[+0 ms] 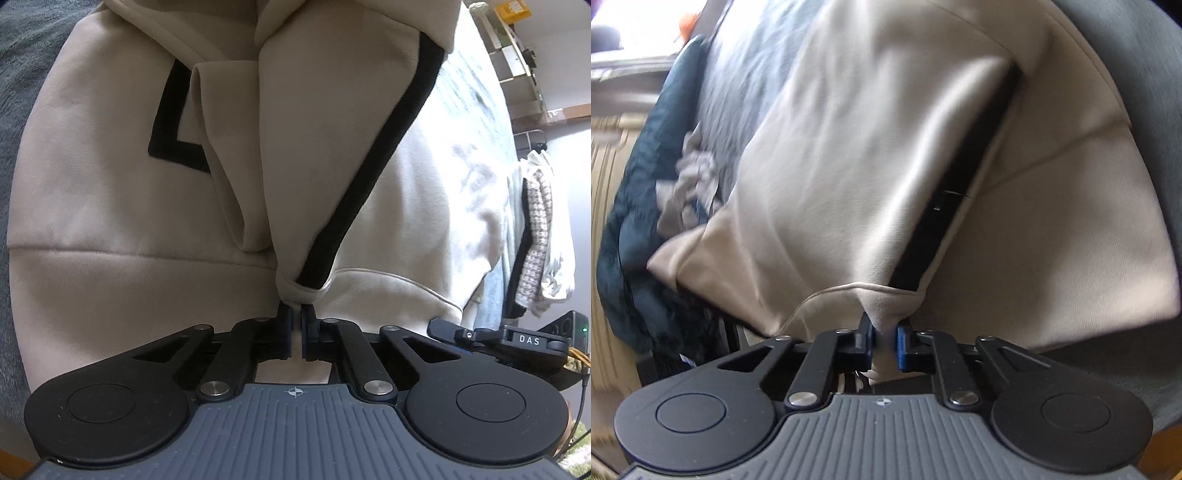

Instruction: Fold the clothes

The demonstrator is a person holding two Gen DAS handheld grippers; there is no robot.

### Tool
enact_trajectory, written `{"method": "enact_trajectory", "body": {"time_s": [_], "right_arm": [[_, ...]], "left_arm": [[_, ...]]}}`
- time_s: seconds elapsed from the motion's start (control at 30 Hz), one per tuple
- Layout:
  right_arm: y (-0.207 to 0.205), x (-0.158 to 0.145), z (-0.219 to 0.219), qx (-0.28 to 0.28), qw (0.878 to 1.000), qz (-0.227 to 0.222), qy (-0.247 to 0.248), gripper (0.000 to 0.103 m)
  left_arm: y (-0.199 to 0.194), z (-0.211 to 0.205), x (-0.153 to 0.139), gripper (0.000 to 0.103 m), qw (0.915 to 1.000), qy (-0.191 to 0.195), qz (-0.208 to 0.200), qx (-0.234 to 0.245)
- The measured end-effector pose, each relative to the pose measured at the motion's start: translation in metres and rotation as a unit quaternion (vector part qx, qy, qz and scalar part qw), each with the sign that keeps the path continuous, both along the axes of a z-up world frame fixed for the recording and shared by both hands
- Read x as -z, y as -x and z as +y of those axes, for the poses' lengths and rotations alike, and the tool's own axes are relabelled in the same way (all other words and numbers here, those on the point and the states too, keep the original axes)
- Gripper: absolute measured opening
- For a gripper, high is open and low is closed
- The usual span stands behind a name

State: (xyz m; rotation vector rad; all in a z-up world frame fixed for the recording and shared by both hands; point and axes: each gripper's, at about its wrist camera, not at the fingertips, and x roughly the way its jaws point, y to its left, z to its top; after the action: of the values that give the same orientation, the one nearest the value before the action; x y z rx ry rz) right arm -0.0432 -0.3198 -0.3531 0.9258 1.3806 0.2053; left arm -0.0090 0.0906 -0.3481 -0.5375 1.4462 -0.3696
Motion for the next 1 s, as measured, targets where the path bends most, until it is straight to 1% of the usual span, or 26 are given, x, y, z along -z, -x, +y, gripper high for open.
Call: {"method": "enact_trajectory", "body": {"time_s": [0.1, 0.23, 0.47, 0.6, 0.67, 0.73, 0.8, 0.83, 0.87, 0.93, 1.0], "right_arm": [[-0.004, -0.007, 0.005, -0.026, 1.000, -0.009, 0.013, 0.011], [-0.005, -0.009, 0.004, -0.055, 0.998, -0.013, 0.026, 0.010], [-0.007, -0.006, 0.007, -0.082, 0.996, -0.009, 0.036, 0.010], [-0.007, -0.001, 0.009, -0.097, 0.994, -0.010, 0.051, 0.010], [-0.008, 0.003, 0.011, -0.108, 0.992, -0.011, 0.063, 0.011], [-0.010, 0.005, 0.016, -0.118, 0.990, -0.012, 0.078, 0.013], [-0.011, 0.000, 0.018, -0.123, 0.989, -0.009, 0.085, 0.018], [-0.010, -0.004, 0.019, -0.127, 0.988, -0.008, 0.092, 0.027], [-0.010, -0.013, 0.020, -0.135, 0.985, -0.009, 0.109, 0.036], [-0.008, -0.031, 0.023, -0.151, 0.978, -0.013, 0.140, 0.042], [-0.007, -0.057, 0.030, -0.184, 0.969, -0.046, 0.159, 0.042]], "left_arm": [[0.004, 0.000, 0.000, 0.002, 1.0000, 0.001, -0.002, 0.004], [-0.005, -0.019, 0.001, 0.002, 1.0000, -0.001, 0.001, 0.007], [-0.002, -0.030, -0.001, 0.002, 0.9999, 0.000, 0.014, 0.003], [0.002, -0.030, 0.001, 0.002, 0.9998, -0.007, 0.014, 0.010], [0.002, -0.043, 0.006, 0.003, 0.9998, -0.012, 0.013, 0.011], [0.003, -0.045, 0.008, 0.003, 0.9996, -0.020, 0.008, 0.019], [0.002, -0.048, 0.008, 0.005, 0.9991, -0.028, -0.002, 0.031], [0.002, -0.049, 0.008, 0.005, 0.9989, -0.032, -0.006, 0.036], [0.003, -0.050, 0.008, 0.007, 0.9986, -0.034, -0.010, 0.039], [0.004, -0.049, 0.007, 0.007, 0.9983, -0.037, -0.017, 0.041], [0.007, -0.048, 0.007, 0.008, 0.9982, -0.039, -0.023, 0.039]]}}
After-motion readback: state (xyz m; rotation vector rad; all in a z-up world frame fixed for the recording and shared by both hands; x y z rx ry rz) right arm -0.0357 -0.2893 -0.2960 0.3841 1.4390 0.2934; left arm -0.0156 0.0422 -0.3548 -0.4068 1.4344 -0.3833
